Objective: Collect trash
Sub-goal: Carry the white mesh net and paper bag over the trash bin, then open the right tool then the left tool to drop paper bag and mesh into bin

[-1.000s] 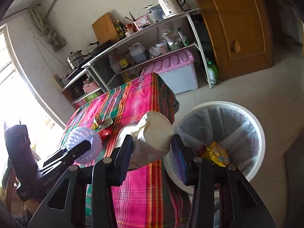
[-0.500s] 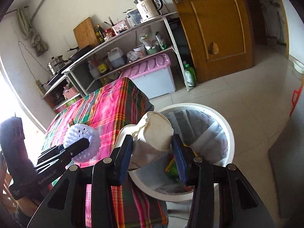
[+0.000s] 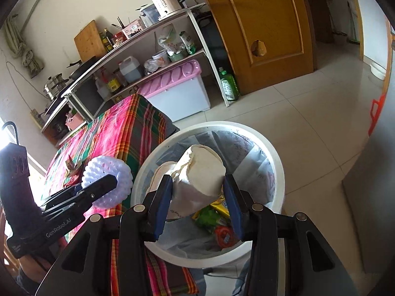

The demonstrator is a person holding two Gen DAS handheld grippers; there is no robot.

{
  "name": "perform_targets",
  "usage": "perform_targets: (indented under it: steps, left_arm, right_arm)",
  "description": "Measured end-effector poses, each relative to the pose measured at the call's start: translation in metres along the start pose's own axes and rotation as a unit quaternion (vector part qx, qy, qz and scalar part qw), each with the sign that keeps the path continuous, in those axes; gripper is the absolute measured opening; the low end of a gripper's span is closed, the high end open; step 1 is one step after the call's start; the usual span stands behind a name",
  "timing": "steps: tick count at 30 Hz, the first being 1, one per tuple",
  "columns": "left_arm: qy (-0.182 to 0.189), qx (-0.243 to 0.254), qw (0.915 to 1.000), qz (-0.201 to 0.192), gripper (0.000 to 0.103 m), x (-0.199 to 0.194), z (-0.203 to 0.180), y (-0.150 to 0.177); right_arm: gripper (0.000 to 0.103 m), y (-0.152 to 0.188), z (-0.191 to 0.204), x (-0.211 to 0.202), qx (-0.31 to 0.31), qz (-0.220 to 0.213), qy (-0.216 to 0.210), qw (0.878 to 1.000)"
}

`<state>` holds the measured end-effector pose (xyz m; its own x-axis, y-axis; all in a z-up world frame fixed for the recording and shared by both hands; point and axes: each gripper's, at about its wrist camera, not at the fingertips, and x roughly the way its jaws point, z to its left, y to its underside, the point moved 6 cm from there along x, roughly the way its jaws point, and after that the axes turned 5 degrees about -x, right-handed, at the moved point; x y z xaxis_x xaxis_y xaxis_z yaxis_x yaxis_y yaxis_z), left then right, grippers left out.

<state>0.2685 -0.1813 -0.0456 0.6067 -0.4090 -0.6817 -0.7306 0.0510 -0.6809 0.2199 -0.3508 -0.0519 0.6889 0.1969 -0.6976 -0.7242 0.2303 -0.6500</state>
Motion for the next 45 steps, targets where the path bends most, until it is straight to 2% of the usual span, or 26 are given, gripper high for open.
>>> perform_targets:
  steps: [6, 13, 17, 23, 33, 45]
  left_arm:
    - [0.005, 0.002, 0.9999, 0.014, 0.031, 0.015, -0.007, -0.001]
    - [0.011, -0.009, 0.9995, 0.027, 0.037, 0.023, -0.007, 0.000]
    - [0.014, -0.012, 0.9996, 0.023, 0.048, 0.021, -0.006, 0.000]
    - [0.019, -0.017, 0.9995, 0.018, 0.054, 0.015, -0.006, -0.001]
    - [0.018, -0.020, 0.9995, -0.016, 0.054, -0.017, 0.000, 0.000]
    - [-0.012, -0.030, 0.9973, -0.066, 0.054, -0.072, 0.027, 0.007]
  right_arm:
    - [0.046, 0.004, -0.012, 0.009, 0.010, 0.016, 0.003, 1.000]
    - [0.046, 0.008, -0.019, 0.015, 0.017, 0.026, 0.010, 0.999]
    - [0.047, 0.006, -0.018, 0.012, 0.016, 0.021, 0.010, 1.000]
    - [0.047, 0.005, -0.016, 0.002, 0.015, 0.011, 0.010, 1.000]
    - [0.047, 0.004, 0.007, -0.020, -0.004, -0.011, -0.008, 1.000]
    - [0.047, 0.005, 0.058, -0.039, -0.054, -0.031, -0.038, 0.997]
